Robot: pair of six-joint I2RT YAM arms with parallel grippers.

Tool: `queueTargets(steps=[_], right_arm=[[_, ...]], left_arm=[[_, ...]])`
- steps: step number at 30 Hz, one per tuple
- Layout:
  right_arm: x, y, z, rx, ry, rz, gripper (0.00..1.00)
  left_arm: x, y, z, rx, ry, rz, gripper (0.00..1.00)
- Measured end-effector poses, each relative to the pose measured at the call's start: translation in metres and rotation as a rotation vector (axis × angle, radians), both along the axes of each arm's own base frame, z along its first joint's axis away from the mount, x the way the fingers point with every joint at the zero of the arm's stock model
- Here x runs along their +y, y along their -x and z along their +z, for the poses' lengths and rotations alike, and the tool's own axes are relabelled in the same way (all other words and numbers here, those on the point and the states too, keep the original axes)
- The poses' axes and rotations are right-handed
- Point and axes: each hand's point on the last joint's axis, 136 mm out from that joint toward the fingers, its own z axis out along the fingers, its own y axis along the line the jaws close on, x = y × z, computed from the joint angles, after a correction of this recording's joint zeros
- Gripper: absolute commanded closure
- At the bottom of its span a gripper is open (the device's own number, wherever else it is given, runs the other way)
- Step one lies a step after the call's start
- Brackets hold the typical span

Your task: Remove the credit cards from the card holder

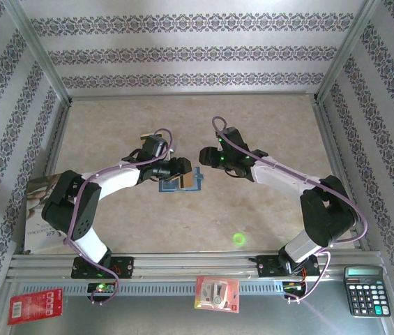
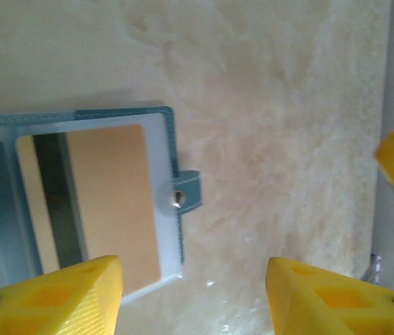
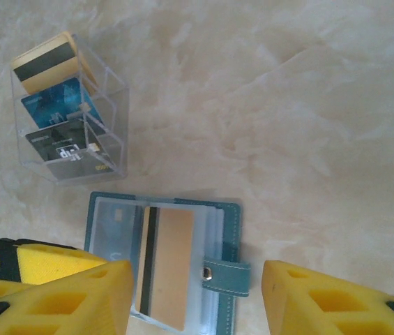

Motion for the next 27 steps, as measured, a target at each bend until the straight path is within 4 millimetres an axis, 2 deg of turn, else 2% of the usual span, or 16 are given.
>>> queueTargets(steps=[6,9,13,16,22,27], right_arm=[[-0.003,0.0,-0.001,-0.003,-0.001,-0.004,0.49],[0.0,0.001,-0.001,-0.005,-0.002,0.004,0.5],[0.018,0.009,-0.012,0.017,0.013,0.052,0.54],[0.04,0.016,-0.022,0.039,0.02,0.106,0.57],[0.073,0.029,-0.043,0.093,0.03,0.183,0.6],[0.078,0.029,-0.058,0.131,0.038,0.182,0.62]], left_arm=[[0.013,-0.007,-0.001,-0.017,-0.044,0.058,0.38],[0.033,-0.009,0.003,-0.036,-0.06,0.126,0.37],[0.063,-0.008,0.0,-0.027,-0.071,0.225,0.38],[0.076,-0.004,-0.01,0.005,-0.078,0.267,0.41],[0.069,-0.002,-0.011,0.027,-0.03,0.261,0.51],[0.06,-0.002,-0.017,0.056,0.008,0.236,0.59]])
